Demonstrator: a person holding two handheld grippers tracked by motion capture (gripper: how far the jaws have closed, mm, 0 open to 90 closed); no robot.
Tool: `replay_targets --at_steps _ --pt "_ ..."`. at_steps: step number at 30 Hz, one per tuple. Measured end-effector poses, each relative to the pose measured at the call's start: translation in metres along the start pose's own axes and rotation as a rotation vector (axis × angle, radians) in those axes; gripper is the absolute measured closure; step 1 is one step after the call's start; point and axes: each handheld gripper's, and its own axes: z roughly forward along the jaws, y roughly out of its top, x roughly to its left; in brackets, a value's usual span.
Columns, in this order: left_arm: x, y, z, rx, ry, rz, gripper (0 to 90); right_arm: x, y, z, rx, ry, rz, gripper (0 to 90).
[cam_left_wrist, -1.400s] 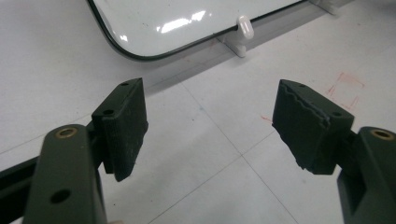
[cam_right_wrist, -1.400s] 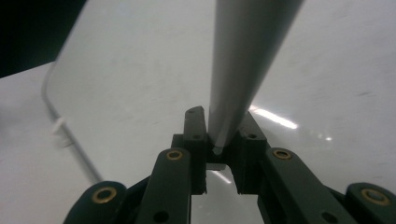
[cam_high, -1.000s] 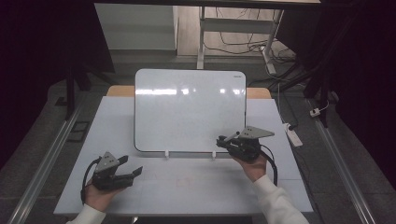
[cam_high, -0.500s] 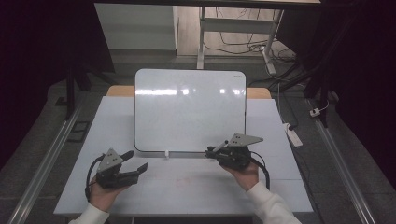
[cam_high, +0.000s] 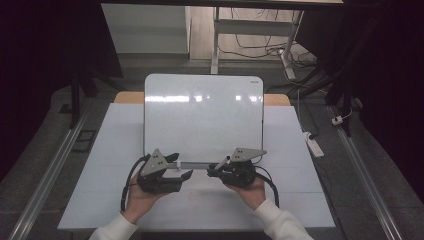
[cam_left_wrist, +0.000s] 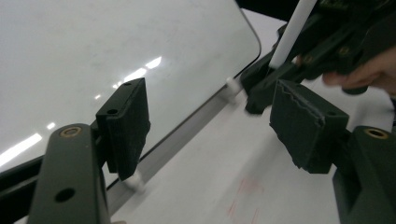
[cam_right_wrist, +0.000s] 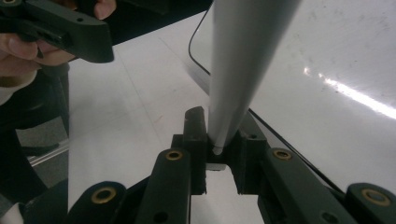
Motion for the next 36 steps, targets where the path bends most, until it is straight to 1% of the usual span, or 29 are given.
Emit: replay_targets --at_steps 4,7,13,16,19,21,26,29,36 --pt "-0.005 0.009 0.012 -0.002 -0.025 0.014 30.6 0.002 0.000 0.005 0.007 0.013 0.013 77.8" --pt "-0.008 0.014 0.017 -0.007 -0.044 0.023 32.7 0.003 0.000 0.009 0.013 0.021 0.022 77.8" --pt "-0.016 0.023 0.027 -0.019 -0.105 0.047 39.6 0.007 0.000 0.016 0.024 0.040 0.034 77.8" --pt "-0.020 0.028 0.033 -0.017 -0.130 0.070 43.8 0.008 0.000 0.017 0.030 0.043 0.033 77.8" --pt "-0.023 0.030 0.040 -0.010 -0.154 0.085 50.3 0.008 -0.001 0.019 0.034 0.047 0.038 77.7" --pt "-0.024 0.030 0.044 -0.003 -0.168 0.092 56.5 0.009 -0.001 0.020 0.035 0.052 0.042 77.7" --pt "-0.024 0.030 0.046 -0.005 -0.174 0.105 77.6 0.011 -0.001 0.021 0.040 0.056 0.039 77.7" --pt "-0.025 0.030 0.044 -0.002 -0.154 0.120 79.9 0.010 -0.002 0.021 0.041 0.065 0.044 77.6" --pt "-0.024 0.029 0.042 0.003 -0.157 0.130 81.1 0.011 -0.002 0.021 0.049 0.074 0.040 77.1"
